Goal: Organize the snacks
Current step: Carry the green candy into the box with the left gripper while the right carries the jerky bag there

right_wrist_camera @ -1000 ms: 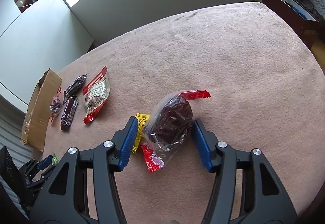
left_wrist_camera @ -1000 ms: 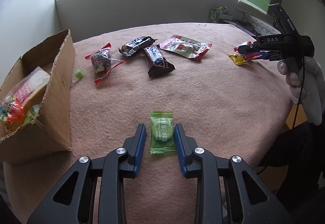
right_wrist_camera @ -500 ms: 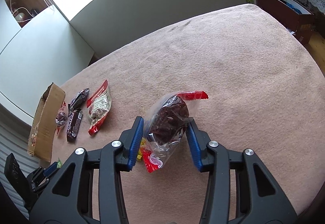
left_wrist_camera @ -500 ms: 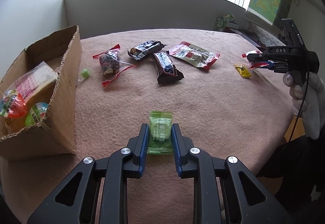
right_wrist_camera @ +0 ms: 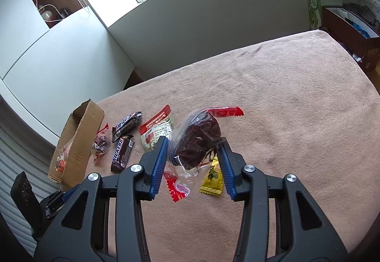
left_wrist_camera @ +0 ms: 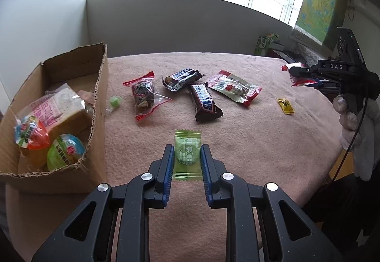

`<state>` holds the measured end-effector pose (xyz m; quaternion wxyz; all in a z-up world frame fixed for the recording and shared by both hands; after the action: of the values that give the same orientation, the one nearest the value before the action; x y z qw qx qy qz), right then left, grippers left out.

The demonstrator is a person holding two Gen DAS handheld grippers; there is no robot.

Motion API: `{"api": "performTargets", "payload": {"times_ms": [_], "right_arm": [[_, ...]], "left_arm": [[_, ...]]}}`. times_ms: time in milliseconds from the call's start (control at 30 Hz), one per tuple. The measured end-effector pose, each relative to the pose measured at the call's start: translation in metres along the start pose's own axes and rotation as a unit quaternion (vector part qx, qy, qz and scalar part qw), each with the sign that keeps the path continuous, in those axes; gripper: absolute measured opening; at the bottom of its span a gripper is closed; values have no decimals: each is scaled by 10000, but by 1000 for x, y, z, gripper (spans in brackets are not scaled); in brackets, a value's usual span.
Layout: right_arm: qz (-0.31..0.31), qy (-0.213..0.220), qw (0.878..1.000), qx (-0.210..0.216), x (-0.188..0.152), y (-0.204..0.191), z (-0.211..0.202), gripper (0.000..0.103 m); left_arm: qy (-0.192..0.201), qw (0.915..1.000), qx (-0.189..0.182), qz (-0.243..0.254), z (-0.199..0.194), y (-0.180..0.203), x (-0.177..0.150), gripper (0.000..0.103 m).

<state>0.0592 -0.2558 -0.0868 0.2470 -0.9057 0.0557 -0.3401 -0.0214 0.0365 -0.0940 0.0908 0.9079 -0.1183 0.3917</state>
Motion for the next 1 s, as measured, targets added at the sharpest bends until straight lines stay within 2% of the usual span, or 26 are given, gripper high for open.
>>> {"api": "performTargets", "payload": {"times_ms": [300,533,800,1000], "right_arm": [[-609,-137,9971,424,8,-80,23,44],[-962,-340,9916,797,11,-144,48,44],[-1303,-525,9820,1259,7,-221,85,44],[-1540,-653,9782,1232,-2,-263,124,44]], "left_arm": [[531,9976,217,-375,-26,-29,27,21],[778,9933,570,-644,-38,-63,40,21],[861,9865,951,-1014,-44,-104,43,21],[866,9817,1137,-1255,-50,-130,32,21]]}}
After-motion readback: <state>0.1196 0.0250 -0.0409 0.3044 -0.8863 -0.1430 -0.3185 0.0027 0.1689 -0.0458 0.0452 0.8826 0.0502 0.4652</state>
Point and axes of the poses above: each gripper's, at about its wrist camera, not at the fingertips, and z roughly the way its jaws point, y to its right, x to its top, the point moved 1 cm from there along z, roughly the way its jaws point, and after that the axes turned 5 degrees about z, right-handed, at the moved point
